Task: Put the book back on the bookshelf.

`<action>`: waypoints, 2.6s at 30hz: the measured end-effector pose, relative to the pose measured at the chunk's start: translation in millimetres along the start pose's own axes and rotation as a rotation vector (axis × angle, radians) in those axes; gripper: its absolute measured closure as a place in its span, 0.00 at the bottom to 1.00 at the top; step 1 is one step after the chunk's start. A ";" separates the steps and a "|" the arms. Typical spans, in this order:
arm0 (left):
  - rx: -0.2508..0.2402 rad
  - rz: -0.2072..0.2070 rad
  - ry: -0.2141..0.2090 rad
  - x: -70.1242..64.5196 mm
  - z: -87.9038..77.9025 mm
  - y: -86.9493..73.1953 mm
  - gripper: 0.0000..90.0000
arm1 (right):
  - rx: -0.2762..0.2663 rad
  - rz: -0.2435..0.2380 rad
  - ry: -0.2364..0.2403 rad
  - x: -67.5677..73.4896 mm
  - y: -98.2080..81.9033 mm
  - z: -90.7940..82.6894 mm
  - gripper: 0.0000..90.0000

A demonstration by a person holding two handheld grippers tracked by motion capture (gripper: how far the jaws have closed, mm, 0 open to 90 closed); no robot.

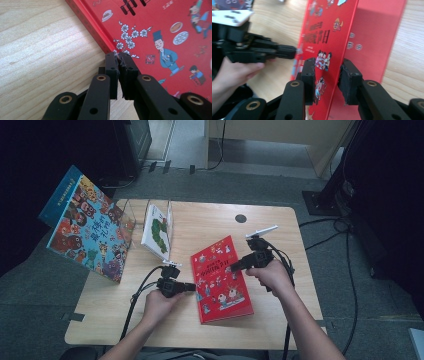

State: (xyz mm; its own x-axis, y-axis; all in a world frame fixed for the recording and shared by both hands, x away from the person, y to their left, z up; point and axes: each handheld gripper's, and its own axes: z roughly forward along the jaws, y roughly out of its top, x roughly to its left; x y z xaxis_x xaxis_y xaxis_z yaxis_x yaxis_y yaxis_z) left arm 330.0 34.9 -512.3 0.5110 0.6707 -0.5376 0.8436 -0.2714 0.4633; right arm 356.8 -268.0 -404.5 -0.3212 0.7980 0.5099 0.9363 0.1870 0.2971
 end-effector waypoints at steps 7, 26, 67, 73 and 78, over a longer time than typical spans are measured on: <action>-0.005 -0.031 -0.035 2.3 2.0 -1.2 0.95 | 0.032 -0.041 0.004 39.1 17.3 -0.5 0.79; -0.042 0.068 -0.017 -9.3 -12.6 7.3 0.67 | 0.197 -0.151 -0.127 74.1 47.3 19.3 0.98; -0.330 0.379 -0.488 -20.6 -115.1 58.8 0.75 | -0.257 -0.602 0.372 55.0 2.6 -70.2 0.95; -0.244 0.583 -0.293 -49.5 -133.5 70.2 0.88 | -0.291 -0.656 0.195 50.1 3.9 -64.4 0.71; -0.169 0.639 -0.165 -54.6 -134.9 78.8 0.87 | -0.244 -0.618 0.124 47.6 11.1 -47.1 0.64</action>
State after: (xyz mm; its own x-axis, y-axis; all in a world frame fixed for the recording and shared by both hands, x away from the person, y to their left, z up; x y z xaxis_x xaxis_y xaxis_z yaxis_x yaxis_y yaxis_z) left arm 346.4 70.1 -351.4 0.9300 0.2971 -0.2164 0.3378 -0.4588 0.8218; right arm 345.3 -254.9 -339.0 -0.8151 0.5115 0.2719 0.5210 0.4422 0.7301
